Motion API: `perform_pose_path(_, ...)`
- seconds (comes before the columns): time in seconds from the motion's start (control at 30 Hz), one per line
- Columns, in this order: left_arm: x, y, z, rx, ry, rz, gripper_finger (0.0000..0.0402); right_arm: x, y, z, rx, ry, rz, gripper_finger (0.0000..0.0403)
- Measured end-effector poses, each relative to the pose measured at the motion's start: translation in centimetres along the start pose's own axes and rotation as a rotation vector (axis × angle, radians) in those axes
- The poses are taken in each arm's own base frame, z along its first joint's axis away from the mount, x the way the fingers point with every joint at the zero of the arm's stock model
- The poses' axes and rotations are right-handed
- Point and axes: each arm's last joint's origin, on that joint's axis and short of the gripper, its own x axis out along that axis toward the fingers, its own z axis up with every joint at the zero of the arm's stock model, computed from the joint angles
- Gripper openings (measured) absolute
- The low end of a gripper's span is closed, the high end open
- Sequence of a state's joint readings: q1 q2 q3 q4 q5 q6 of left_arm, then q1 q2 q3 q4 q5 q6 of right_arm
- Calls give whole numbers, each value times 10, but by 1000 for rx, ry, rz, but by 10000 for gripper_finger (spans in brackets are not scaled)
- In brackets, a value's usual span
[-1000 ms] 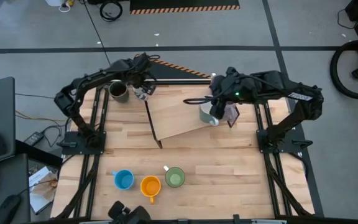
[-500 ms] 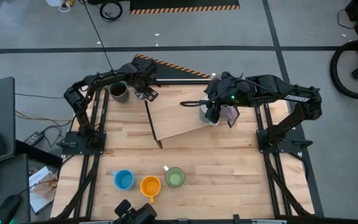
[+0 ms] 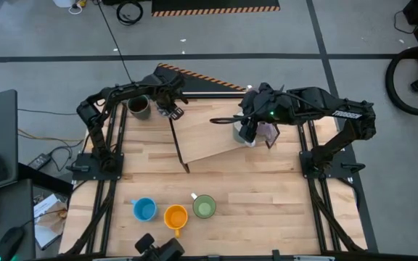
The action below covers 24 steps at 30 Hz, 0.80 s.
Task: Place coffee mugs
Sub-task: Put the blue patterned mug on the shelf
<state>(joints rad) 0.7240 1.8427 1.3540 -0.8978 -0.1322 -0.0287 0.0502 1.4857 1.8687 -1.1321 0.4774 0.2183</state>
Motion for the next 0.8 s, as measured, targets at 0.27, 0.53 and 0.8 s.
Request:
perform_pose_path(0.27,-1,-6,-3,56,22,0,26,2,-5,1,-48,2,-1,201)
perform_pose_path(0.53,-16,-8,9,126,-34,5,28,3,-5,1,-31,9,29,201)
perform_pose_path(0.8,-67,-6,29,200,-107,-24,30,3,-6,1,-43,7,3,201)
